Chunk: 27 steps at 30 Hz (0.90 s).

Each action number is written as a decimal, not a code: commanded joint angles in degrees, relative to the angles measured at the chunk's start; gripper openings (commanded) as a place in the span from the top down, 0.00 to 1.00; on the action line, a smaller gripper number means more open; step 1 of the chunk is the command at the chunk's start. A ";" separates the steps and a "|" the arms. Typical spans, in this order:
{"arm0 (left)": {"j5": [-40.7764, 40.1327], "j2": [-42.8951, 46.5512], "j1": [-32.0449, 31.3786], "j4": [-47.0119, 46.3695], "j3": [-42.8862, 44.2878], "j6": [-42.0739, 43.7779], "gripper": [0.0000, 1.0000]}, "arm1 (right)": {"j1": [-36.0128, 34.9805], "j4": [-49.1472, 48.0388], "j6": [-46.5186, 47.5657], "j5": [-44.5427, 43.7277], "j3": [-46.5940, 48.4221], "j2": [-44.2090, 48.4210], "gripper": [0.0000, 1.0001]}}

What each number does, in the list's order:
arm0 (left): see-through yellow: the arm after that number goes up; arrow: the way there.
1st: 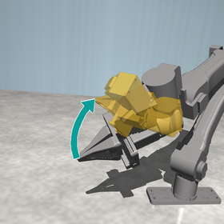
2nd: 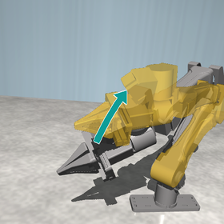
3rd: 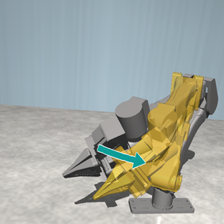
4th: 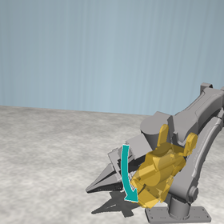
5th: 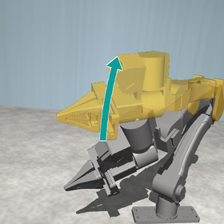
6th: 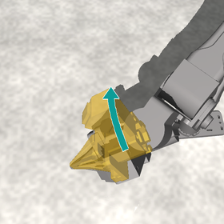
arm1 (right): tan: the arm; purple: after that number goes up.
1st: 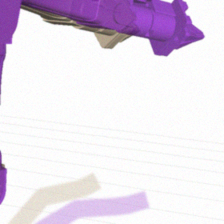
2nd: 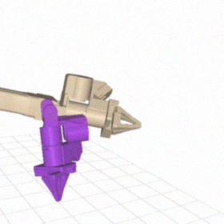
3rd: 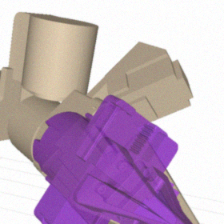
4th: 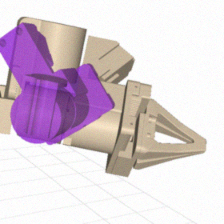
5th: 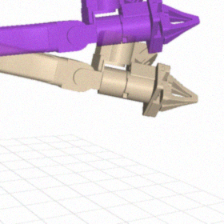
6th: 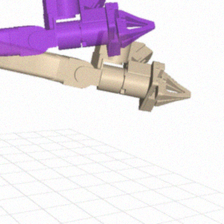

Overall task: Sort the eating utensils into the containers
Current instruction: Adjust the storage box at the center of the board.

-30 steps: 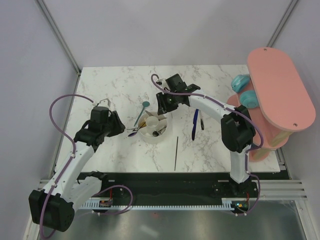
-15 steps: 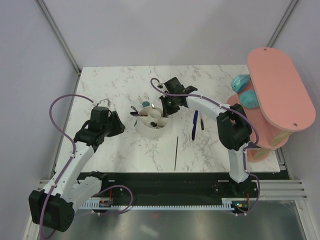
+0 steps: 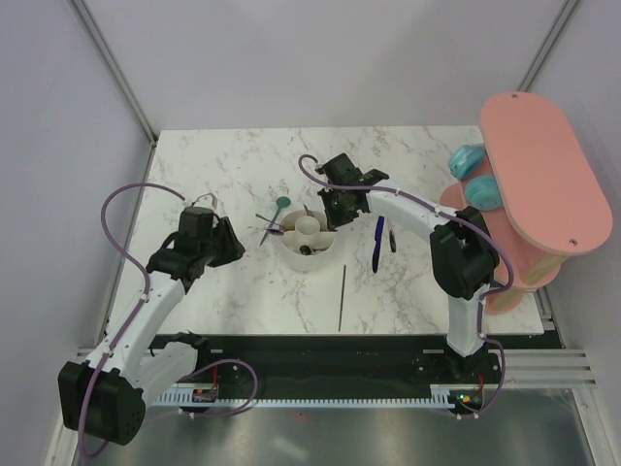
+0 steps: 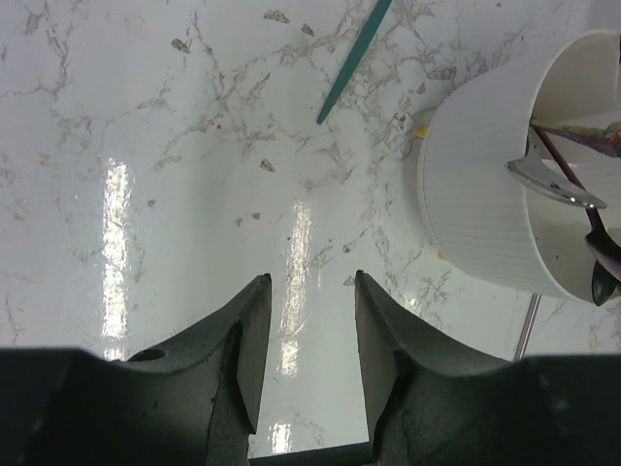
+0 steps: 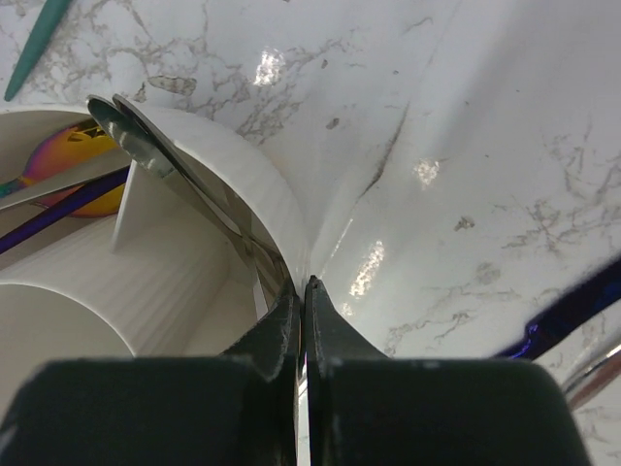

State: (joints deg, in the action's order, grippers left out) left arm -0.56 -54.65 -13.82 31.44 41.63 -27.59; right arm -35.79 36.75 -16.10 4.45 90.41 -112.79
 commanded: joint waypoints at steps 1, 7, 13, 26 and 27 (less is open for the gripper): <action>2.23 -0.63 0.20 -2.08 -0.84 0.87 0.53 | -0.33 1.56 -2.79 -6.01 1.43 5.12 1.00; 2.23 -0.54 0.20 -2.70 -1.11 0.35 0.53 | -2.17 2.80 -7.10 -13.75 1.00 5.83 1.00; 1.52 -0.54 0.20 -2.70 0.03 -0.01 0.53 | -4.02 -3.18 -20.54 -15.17 -4.98 3.64 1.00; -0.49 1.04 0.20 0.20 0.03 0.79 0.53 | -6.48 3.93 -40.24 -30.53 0.90 -2.26 1.00; -0.50 1.13 0.20 0.11 -0.14 0.70 0.53 | -6.66 4.55 -40.50 -32.12 1.26 -2.17 1.00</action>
State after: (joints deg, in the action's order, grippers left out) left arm 0.21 -54.78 -13.85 31.31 40.80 -27.59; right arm -41.52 35.90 -49.82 -17.89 89.03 -113.19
